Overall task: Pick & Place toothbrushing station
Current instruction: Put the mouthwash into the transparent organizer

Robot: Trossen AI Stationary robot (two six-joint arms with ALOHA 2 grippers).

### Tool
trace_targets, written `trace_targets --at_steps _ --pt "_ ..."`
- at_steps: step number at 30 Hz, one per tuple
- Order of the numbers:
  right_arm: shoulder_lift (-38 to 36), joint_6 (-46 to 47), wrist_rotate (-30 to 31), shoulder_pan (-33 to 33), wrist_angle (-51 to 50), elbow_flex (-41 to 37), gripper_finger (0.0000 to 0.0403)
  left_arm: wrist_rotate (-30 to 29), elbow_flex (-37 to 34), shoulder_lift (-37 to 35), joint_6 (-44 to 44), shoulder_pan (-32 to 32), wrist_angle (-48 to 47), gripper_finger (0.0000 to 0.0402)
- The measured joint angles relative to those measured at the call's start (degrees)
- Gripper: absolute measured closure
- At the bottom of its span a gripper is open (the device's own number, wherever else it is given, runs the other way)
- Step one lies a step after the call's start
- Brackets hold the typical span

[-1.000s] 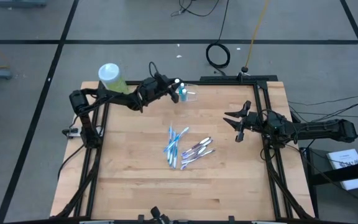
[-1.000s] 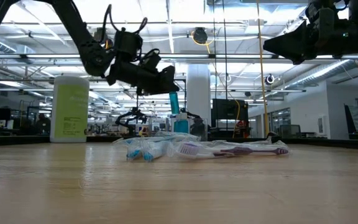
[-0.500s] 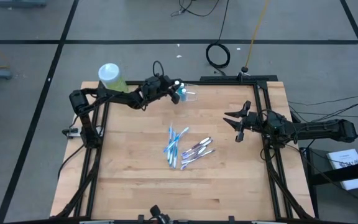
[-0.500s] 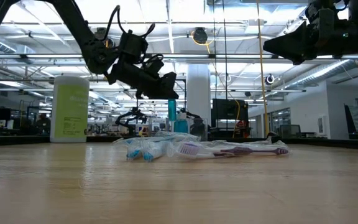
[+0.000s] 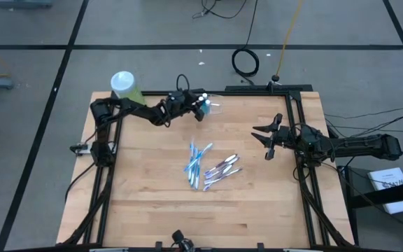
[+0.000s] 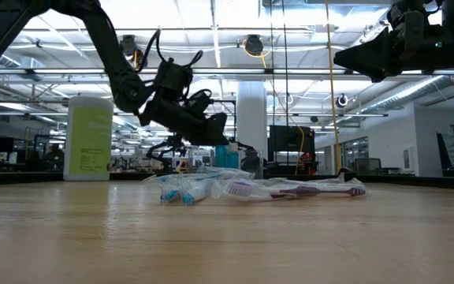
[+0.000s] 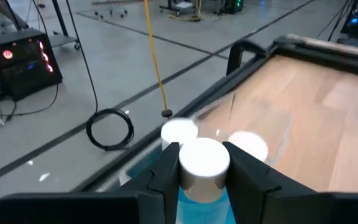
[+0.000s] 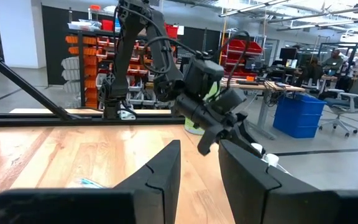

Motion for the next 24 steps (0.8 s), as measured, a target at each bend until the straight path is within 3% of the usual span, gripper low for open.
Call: trace_targets --at_steps 9,18,24 --pt "0.0 0.0 0.1 0.0 0.0 0.0 0.0303 0.0 0.2 3.8 -1.0 0.0 3.5 0.0274" --pt "0.0 0.0 0.2 0.0 -0.2 0.0 0.0303 0.0 0.2 4.0 -0.7 0.0 3.3 0.029" --pt "0.0 0.0 0.2 0.0 -0.2 0.0 0.0303 -0.1 0.1 4.1 -0.6 -0.6 3.2 0.0241"
